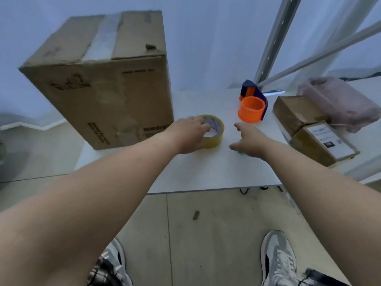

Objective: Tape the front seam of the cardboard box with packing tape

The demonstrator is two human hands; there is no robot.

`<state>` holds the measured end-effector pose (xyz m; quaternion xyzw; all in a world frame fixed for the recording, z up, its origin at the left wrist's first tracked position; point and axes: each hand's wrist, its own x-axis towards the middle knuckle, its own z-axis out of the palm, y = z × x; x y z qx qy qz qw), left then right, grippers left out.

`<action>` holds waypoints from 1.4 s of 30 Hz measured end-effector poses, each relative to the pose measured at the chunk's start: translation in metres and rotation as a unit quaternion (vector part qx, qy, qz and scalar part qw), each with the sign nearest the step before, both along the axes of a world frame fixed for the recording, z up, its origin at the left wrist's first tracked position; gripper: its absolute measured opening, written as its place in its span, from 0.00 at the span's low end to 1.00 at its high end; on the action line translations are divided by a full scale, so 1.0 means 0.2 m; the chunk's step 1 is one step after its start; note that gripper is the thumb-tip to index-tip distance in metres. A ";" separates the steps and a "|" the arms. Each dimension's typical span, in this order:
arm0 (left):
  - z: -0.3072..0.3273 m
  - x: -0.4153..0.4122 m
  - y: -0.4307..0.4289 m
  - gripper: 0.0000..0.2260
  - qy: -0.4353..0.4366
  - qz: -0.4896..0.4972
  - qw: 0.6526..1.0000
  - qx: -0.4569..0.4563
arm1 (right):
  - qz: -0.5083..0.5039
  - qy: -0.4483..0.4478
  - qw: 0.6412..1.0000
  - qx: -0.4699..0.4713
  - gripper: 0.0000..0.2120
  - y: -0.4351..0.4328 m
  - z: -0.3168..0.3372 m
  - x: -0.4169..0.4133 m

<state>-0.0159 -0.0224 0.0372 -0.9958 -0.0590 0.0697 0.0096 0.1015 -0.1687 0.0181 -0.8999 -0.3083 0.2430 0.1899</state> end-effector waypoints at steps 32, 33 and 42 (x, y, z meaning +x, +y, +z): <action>0.34 -0.16 -0.09 0.12 -0.123 0.168 0.921 -0.329 | 0.000 -0.140 0.966 0.219 0.06 0.08 0.42 -0.22; 0.35 -0.16 -0.10 0.13 -0.135 0.168 0.923 -0.319 | -0.001 -0.139 0.966 0.220 0.04 0.07 0.42 -0.23; 0.33 -0.14 -0.12 0.10 -0.154 0.170 0.937 -0.262 | -0.015 -0.126 0.969 0.213 0.02 0.06 0.42 -0.24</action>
